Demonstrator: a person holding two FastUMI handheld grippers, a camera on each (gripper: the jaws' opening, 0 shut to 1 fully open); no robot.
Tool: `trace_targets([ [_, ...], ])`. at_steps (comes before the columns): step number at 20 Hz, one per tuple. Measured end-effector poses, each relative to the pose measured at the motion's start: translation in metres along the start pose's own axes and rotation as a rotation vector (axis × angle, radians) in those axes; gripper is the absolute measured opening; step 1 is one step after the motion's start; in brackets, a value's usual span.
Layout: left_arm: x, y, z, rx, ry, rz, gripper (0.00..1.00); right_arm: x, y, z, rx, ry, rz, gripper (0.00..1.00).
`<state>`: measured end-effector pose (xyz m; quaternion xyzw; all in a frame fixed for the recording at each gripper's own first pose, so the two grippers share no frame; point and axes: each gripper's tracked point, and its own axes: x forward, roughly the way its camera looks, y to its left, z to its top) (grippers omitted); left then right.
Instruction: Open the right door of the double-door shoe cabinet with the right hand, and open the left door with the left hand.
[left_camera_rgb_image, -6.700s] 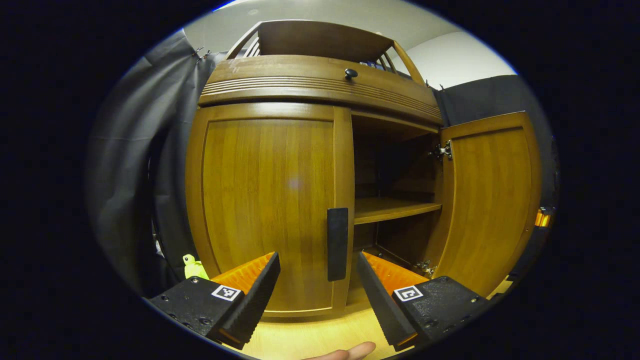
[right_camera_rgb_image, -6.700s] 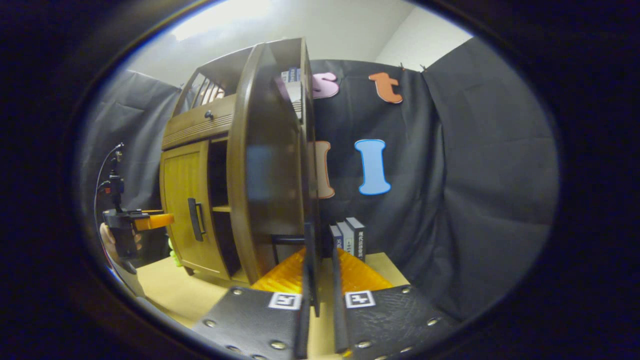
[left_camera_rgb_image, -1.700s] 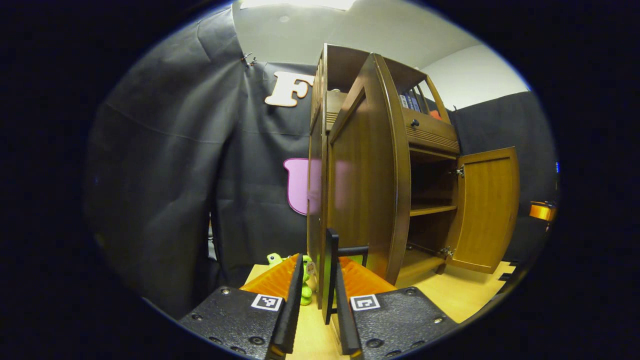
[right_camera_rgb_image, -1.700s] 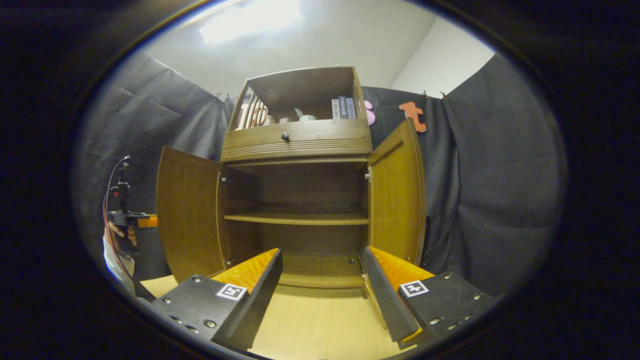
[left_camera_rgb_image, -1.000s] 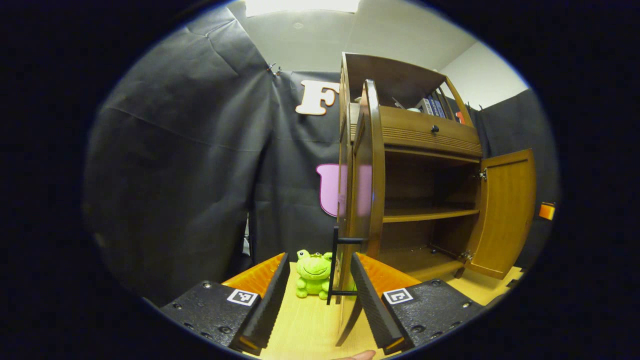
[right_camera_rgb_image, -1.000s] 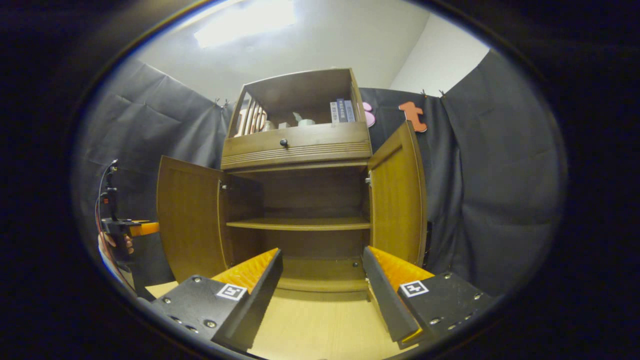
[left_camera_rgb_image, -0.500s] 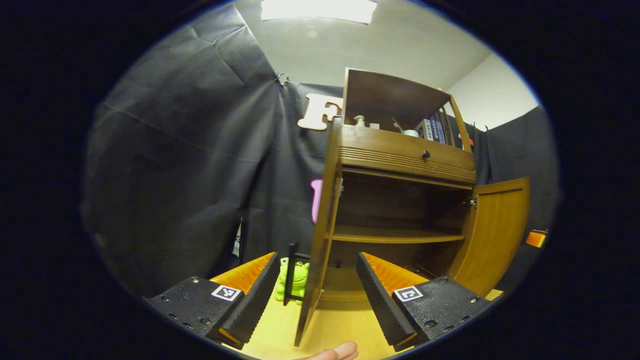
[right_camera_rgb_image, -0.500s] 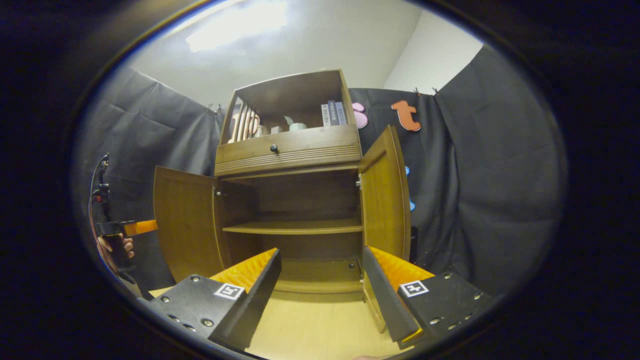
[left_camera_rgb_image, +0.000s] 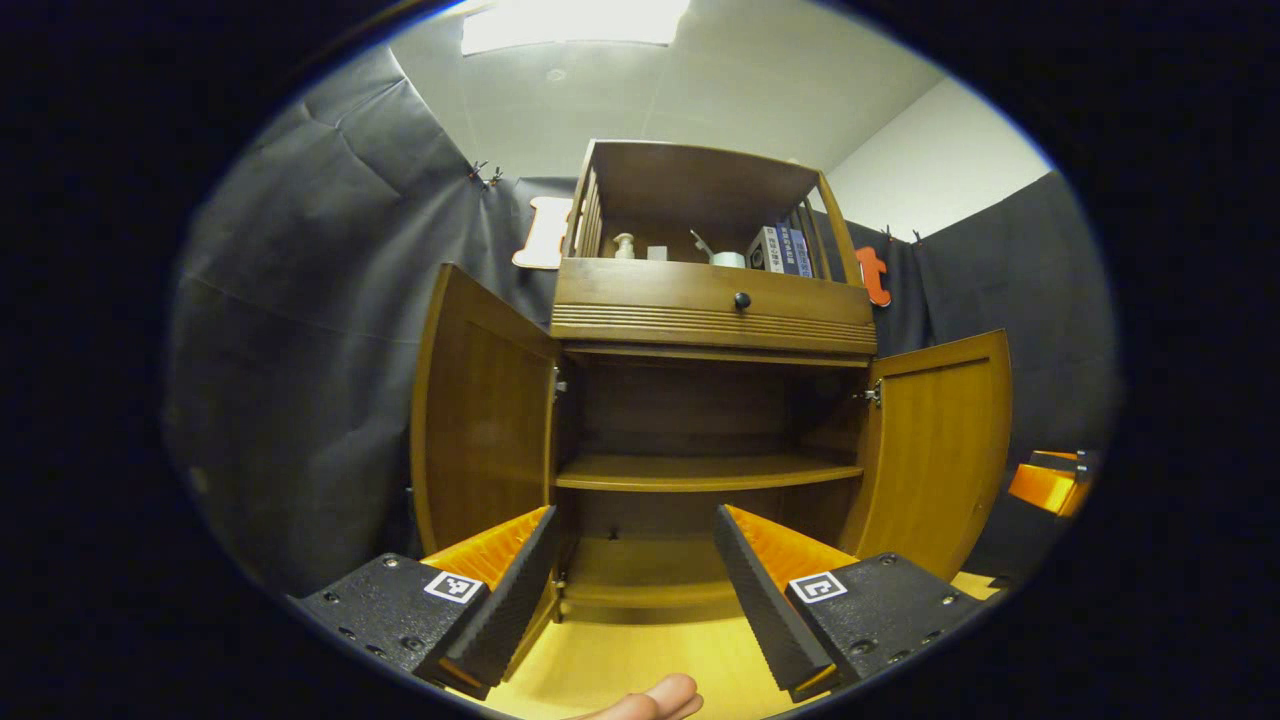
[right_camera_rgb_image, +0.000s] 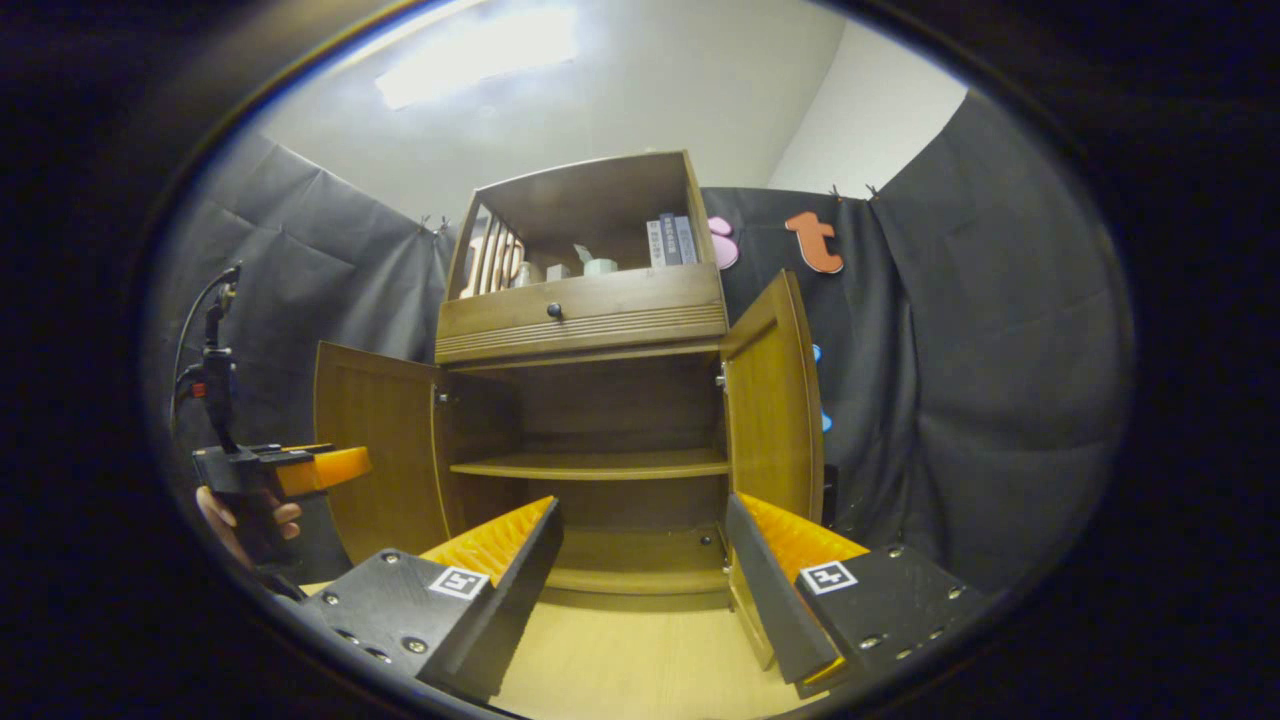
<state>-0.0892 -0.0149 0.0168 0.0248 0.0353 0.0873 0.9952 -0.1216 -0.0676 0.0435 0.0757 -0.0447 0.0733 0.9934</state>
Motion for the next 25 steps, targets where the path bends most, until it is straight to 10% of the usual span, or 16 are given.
trace_targets([
  [25, 0.018, -0.091, -0.032, 0.099, -0.004, -0.078, 0.99, -0.014, -0.003, -0.008, -0.078, -0.006, -0.062, 0.97],
])
